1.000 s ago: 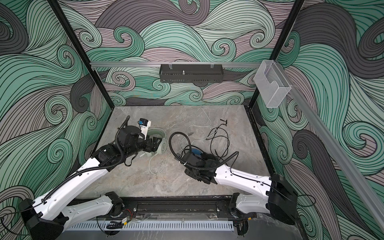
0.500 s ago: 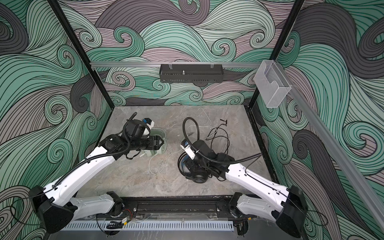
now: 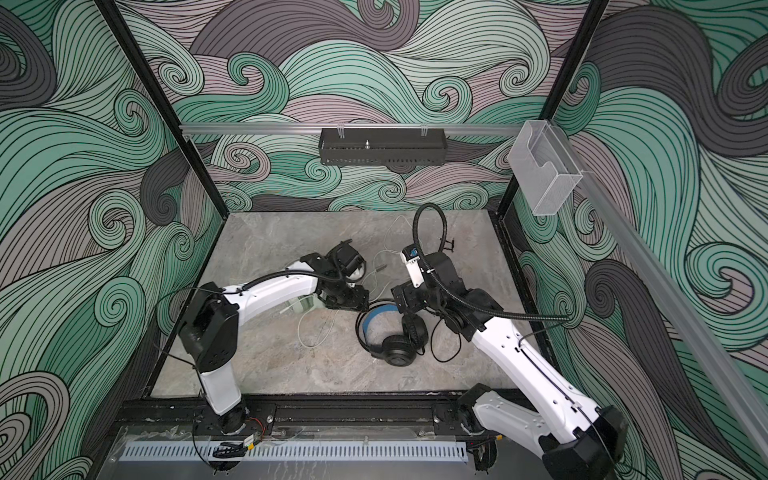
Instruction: Wrap the headphones
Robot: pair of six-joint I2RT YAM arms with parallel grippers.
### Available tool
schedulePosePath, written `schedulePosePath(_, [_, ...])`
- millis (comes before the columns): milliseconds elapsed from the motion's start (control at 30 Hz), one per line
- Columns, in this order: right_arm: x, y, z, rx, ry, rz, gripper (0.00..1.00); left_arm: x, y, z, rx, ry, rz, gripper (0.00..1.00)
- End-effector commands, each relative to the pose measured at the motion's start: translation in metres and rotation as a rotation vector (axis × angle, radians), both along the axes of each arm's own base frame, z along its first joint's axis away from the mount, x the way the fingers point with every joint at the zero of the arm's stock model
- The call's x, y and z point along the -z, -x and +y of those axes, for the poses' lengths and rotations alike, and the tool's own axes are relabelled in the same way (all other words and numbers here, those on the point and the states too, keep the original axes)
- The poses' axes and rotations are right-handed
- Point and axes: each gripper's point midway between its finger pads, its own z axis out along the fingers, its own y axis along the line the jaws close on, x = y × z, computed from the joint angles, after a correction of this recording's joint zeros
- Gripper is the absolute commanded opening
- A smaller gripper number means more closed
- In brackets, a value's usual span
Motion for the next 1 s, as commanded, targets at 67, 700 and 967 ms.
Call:
schedulePosePath(67, [0.006,0.006,-0.014,0.043,-0.004,0.023,0.99,0.02,-0.002,-0.001,0.059,-0.141,-0.005,0.72])
schedulePosePath(700, [0.01,0.003,-0.029,0.092,-0.007,0.032,0.99,0.083,-0.007,0.001,0.111,-0.376,-0.031,0.45])
schedulePosePath(967, [0.011,0.002,-0.034,0.105,-0.003,0.025,0.99,0.085,-0.003,0.008,0.107,-0.402,-0.041,0.26])
